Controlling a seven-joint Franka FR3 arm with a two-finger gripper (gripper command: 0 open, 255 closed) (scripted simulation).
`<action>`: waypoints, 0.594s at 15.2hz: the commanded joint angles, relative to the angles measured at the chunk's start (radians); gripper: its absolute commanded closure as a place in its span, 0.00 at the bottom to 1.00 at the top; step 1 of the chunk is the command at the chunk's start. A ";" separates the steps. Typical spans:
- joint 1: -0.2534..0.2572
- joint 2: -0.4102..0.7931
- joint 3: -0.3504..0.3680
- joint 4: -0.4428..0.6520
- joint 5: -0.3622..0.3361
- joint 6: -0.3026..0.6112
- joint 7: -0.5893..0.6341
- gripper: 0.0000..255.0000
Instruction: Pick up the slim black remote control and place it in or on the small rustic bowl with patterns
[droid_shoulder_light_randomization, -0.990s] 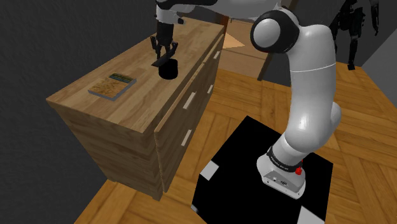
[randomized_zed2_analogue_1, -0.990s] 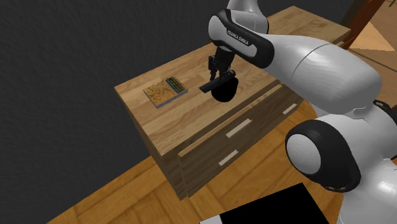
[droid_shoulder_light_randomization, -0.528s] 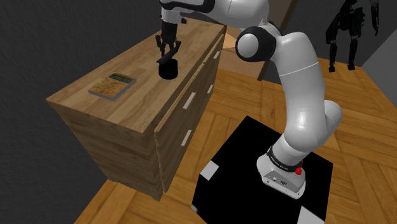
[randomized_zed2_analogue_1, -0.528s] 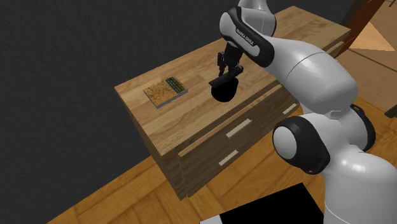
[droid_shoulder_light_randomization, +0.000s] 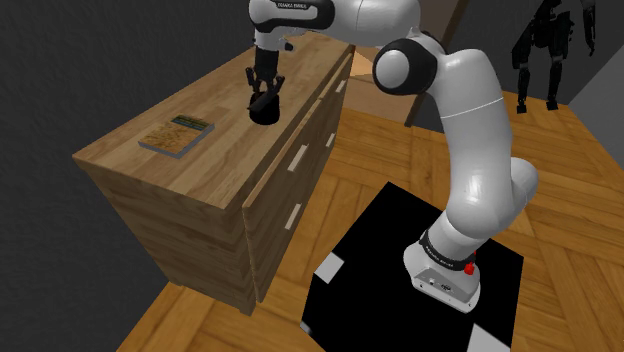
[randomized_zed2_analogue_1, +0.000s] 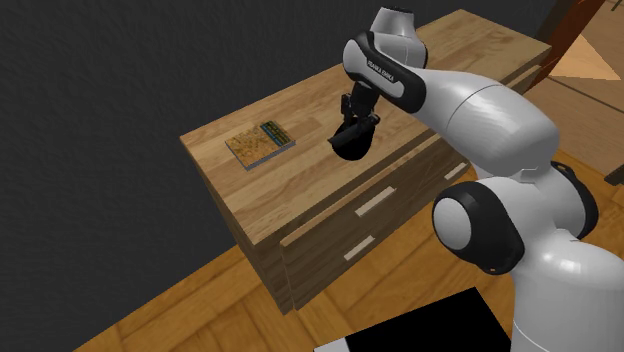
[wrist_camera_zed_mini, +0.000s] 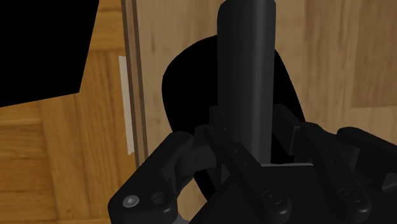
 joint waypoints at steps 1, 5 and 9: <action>-0.001 -0.001 0.000 -0.014 0.000 0.014 -0.002 1.00; -0.001 -0.001 0.000 -0.014 0.000 0.013 -0.002 1.00; -0.001 0.000 0.000 -0.012 0.000 0.013 -0.002 0.00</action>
